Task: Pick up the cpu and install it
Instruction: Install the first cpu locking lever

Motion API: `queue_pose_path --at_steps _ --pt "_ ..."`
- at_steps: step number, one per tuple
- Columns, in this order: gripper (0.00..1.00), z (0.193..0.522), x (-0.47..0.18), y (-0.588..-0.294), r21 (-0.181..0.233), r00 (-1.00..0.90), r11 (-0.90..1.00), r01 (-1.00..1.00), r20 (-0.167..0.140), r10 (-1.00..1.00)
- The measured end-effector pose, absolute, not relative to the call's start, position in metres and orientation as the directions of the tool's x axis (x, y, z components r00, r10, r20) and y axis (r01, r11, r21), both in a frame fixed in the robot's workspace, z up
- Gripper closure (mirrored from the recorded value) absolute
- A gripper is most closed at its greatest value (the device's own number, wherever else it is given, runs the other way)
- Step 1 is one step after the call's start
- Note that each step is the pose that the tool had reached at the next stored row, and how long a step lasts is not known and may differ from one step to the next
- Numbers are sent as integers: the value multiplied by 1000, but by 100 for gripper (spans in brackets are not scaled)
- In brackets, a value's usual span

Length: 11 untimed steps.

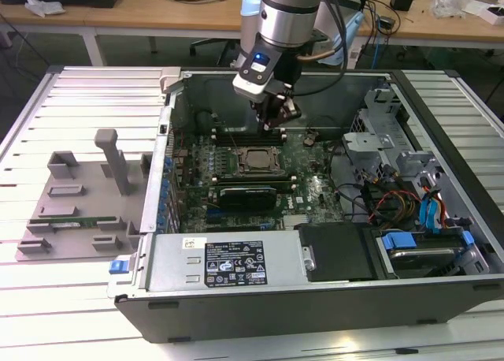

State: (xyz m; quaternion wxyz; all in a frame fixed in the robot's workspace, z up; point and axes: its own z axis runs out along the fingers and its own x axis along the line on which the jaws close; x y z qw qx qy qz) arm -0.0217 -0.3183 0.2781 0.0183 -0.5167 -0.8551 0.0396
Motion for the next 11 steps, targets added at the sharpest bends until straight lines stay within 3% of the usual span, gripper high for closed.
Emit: queue_pose_path --at_steps 11 --pt "89 278 -22 -318 -87 -518 515 853 -10 855"
